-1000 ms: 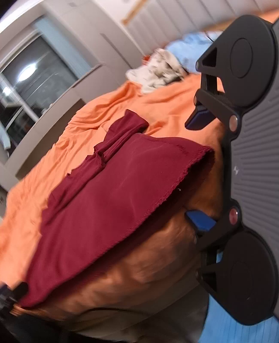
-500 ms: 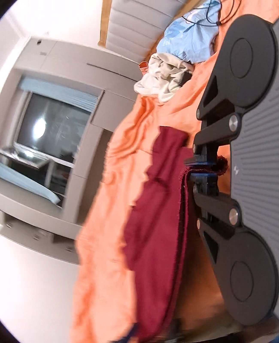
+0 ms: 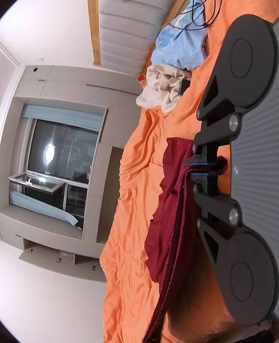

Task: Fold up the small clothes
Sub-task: 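Lift the hem with both tools and fold it over toward the collar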

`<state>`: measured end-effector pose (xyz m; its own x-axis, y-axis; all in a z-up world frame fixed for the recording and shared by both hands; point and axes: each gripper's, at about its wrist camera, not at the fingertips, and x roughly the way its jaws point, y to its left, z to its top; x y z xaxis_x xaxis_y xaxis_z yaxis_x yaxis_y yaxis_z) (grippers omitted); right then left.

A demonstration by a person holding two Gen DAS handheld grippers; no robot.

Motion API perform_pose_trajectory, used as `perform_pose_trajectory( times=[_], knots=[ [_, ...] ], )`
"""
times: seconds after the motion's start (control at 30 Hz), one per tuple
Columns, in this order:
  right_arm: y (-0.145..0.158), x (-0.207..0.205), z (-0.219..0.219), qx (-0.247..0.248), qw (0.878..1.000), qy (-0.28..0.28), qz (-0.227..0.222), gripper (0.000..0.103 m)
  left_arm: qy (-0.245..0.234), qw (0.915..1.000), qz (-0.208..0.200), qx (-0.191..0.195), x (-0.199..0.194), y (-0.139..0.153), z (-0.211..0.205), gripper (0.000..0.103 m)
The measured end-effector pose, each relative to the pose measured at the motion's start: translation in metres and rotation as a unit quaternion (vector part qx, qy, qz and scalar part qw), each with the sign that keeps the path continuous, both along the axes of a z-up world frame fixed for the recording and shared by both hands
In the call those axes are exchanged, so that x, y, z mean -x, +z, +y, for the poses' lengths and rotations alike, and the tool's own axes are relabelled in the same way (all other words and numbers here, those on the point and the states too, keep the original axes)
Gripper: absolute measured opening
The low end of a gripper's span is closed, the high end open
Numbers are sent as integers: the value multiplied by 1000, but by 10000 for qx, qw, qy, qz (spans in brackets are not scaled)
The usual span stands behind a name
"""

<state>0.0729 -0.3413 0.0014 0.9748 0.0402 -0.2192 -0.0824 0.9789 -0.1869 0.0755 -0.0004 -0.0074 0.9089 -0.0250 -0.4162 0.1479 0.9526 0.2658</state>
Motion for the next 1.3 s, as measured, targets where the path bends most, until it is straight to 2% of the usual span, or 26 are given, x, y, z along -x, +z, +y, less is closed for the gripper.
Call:
perform_pose_trajectory(
  times=[0.13, 0.27, 0.4, 0.53, 0.63, 0.7, 0.9, 1.07, 1.3],
  knots=[
    [4, 12, -1, 8, 9998, -132, -162, 6, -101, 9984, -550, 118, 14, 16, -1, 5],
    [23, 33, -7, -40, 9983, -231, -529, 6, -214, 9962, -788, 312, 31, 37, -2, 5],
    [51, 60, -14, -258, 9956, -95, -894, 6, -374, 9922, -1079, 501, 56, 72, 1, 5],
    [71, 69, -24, -563, 9934, 145, -991, 6, -477, 9890, -1225, 680, 77, 98, 6, 5],
    [75, 52, -32, -756, 9922, 217, -962, 6, -571, 9881, -1079, 940, 71, 106, 11, 6],
    [78, 36, -32, -653, 9931, 182, -958, 6, -576, 9876, -1055, 1008, 57, 109, 12, 6],
    [83, -31, -29, -492, 9937, 269, -969, 6, -521, 9884, -1175, 806, -2, 116, 7, 6],
    [79, -111, -24, -410, 9956, 323, -783, 6, -331, 9885, -719, 1289, -92, 115, 17, 6],
    [54, -217, -15, -191, 9991, 339, -181, 6, -17, 9934, -312, 1107, -200, 90, 14, 6]
  ],
)
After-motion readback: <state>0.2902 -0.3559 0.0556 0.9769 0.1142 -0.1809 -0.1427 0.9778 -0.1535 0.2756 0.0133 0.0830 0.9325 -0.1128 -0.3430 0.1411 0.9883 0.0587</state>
